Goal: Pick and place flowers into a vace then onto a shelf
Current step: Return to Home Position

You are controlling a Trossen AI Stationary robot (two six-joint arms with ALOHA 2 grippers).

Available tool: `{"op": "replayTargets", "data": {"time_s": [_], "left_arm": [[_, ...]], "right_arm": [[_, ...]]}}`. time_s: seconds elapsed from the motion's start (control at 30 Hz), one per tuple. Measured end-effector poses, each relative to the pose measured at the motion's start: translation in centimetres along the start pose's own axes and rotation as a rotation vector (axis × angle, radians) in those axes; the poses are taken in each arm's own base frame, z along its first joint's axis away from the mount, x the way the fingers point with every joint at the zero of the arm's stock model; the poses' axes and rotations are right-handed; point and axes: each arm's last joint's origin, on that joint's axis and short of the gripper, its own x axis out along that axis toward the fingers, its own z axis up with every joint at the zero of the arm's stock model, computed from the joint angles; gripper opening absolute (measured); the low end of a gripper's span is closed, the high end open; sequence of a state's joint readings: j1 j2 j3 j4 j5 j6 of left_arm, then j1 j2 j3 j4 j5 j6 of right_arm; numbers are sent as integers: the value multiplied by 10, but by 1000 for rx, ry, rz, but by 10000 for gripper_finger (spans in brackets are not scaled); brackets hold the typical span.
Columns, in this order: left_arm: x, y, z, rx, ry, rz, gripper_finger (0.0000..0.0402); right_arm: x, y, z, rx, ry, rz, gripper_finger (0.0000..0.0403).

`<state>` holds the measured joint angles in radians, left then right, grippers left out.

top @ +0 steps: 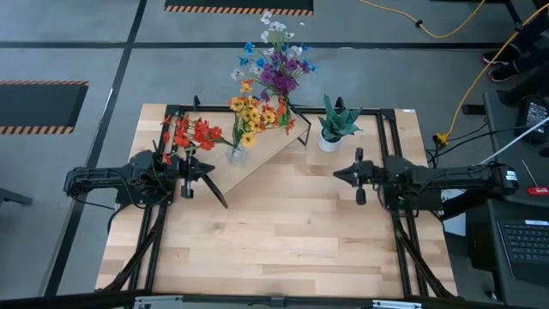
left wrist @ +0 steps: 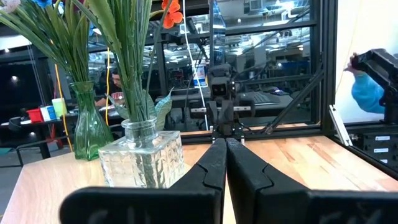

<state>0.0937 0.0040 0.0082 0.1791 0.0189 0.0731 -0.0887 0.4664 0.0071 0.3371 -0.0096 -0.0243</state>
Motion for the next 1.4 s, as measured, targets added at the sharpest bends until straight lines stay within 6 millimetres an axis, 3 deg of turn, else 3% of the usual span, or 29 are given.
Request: {"op": "replayTargets", "data": {"time_s": [0.5, 0.8, 1.4], "left_arm": [[0, 0, 0, 0, 0, 0, 8], [0, 0, 0, 0, 0, 0, 4], [0, 0, 0, 0, 0, 0, 5]], "right_arm": [[-18, 8, -1, 40, -11, 86, 26], [-28, 7, 10, 196, -142, 95, 26], [-28, 7, 11, 196, -152, 96, 26]]}}
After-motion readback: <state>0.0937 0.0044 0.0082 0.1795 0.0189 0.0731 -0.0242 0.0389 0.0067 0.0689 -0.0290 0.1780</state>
